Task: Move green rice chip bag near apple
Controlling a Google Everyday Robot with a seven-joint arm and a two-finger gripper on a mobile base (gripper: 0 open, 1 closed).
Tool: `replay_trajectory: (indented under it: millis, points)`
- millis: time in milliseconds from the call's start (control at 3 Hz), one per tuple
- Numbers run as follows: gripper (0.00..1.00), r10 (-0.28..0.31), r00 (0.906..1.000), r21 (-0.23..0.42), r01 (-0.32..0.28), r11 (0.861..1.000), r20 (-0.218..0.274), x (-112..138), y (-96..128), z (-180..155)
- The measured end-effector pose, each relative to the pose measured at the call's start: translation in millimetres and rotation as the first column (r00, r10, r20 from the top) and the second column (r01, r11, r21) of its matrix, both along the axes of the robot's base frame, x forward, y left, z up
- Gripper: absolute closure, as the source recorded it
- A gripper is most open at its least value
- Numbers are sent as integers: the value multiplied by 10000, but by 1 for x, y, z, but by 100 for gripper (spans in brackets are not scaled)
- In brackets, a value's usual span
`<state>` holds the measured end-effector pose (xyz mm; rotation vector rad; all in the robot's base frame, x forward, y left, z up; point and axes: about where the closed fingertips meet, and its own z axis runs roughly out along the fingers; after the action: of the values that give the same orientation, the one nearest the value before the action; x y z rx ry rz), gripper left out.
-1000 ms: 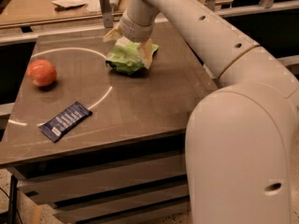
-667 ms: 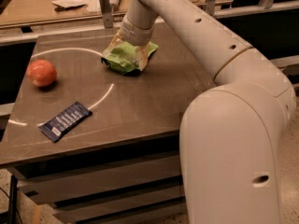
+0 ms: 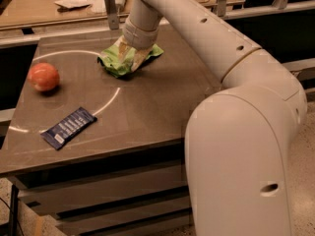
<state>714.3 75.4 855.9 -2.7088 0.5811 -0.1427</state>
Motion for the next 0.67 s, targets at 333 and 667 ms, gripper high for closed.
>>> replay_trajectory:
  millis: [333, 667]
  points:
    - [100, -137, 9997, 156, 140, 9998, -185, -6, 2, 11]
    - [100, -173, 9995, 581, 188, 9981, -260, -19, 6, 36]
